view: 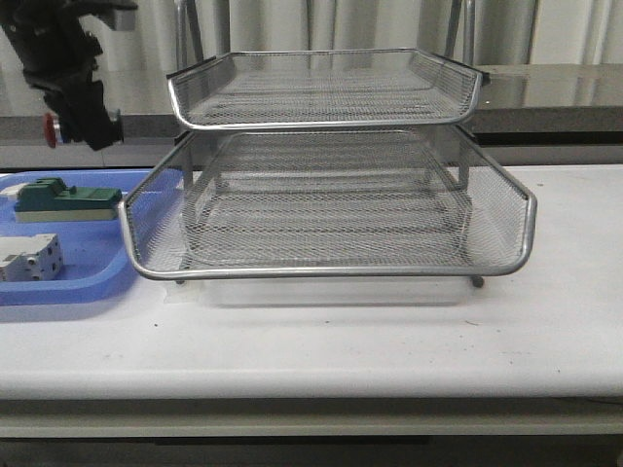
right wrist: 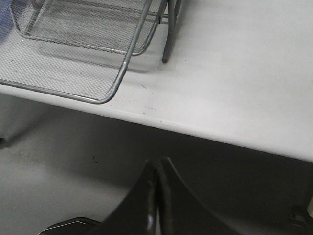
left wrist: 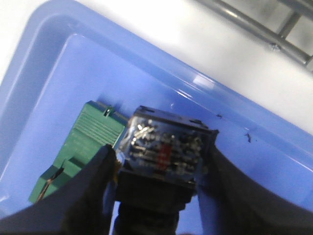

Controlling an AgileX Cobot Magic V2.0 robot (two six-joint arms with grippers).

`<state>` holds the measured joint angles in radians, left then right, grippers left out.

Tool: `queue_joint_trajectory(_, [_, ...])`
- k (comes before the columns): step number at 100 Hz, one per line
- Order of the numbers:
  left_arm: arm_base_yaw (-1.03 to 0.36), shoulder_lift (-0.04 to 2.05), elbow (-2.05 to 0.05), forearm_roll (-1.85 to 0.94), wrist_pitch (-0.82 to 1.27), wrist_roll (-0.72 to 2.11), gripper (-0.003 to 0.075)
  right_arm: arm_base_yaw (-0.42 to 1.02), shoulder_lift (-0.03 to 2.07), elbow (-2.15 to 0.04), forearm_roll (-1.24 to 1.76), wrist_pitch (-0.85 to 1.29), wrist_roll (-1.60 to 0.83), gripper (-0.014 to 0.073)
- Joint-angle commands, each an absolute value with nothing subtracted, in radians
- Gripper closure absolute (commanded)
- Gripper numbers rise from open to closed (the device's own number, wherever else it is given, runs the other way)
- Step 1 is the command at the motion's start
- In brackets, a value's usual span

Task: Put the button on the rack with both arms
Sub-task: 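Lift the red push button out of the blue tray with the left gripper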

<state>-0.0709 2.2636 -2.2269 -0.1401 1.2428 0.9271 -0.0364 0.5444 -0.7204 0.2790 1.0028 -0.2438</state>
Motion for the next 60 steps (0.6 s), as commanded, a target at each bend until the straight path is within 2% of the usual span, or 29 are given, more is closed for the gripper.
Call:
queue_joint_trajectory(1, [-0.070,2.142,-2.260,-0.160,1.282,0.892,0.0740,-0.040,0.545,-0.754,0.289,0.951,-0.246,0.0664])
queue_joint_trajectory(30, [-0.089,1.939,-2.106,-0.155,1.282,0.862,0.0740,-0.040,0.545,-0.754,0.289,0.951,-0.246,0.0664])
queue_joint_trajectory(60, [-0.206,1.706,-1.841,-0.131,1.282,0.813,0.0740,-0.040,0.545,-0.754,0.289,0.951,-0.246,0.0664])
